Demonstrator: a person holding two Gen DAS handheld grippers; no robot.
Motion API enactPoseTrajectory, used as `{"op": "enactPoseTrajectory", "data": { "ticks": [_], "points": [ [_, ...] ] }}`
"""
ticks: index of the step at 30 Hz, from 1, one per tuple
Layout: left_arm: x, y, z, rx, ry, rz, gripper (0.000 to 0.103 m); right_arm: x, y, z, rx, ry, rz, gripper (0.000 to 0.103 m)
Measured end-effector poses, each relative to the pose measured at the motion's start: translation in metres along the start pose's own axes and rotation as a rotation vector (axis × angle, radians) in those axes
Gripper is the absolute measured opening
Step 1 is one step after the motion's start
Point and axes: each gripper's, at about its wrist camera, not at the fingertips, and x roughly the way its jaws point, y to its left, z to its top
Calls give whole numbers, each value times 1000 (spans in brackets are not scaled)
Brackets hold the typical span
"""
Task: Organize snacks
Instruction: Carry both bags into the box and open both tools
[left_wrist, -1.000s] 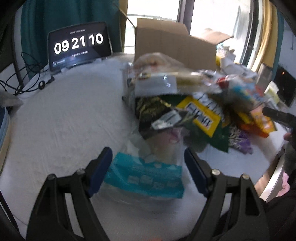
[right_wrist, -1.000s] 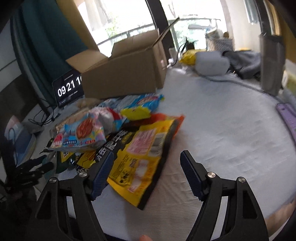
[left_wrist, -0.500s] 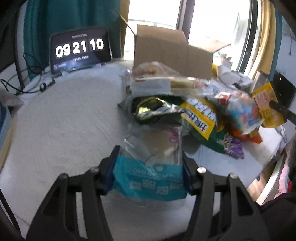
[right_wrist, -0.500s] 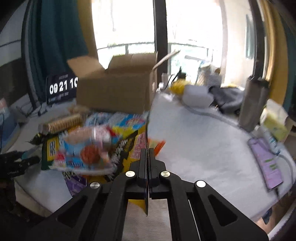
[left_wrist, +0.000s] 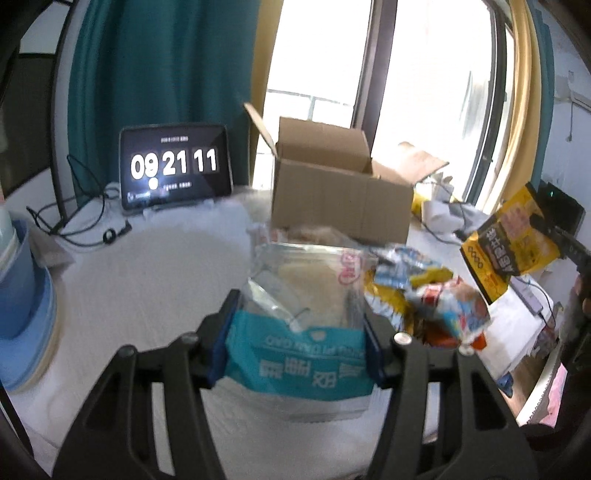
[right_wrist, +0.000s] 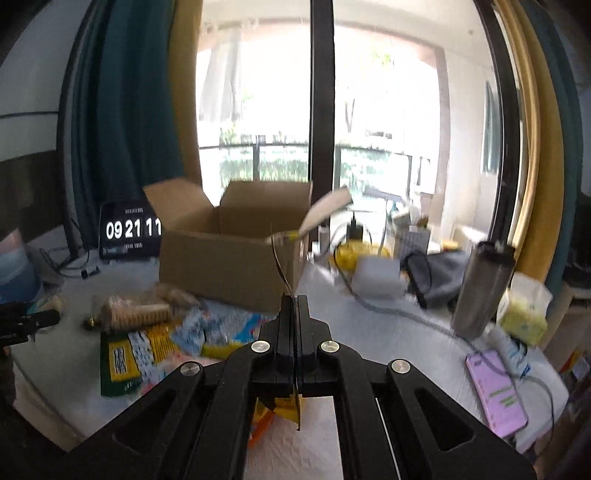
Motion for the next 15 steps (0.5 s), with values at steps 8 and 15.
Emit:
{"op": "enactPoseTrajectory", "data": {
  "ticks": [8, 15],
  "points": [
    [2, 0, 37, 32, -88, 14, 59, 11, -2, 32, -51, -78, 3, 1],
    [13, -1, 75, 57, -159, 30, 59, 34, -4, 57, -54, -115, 26, 1]
  ]
}}
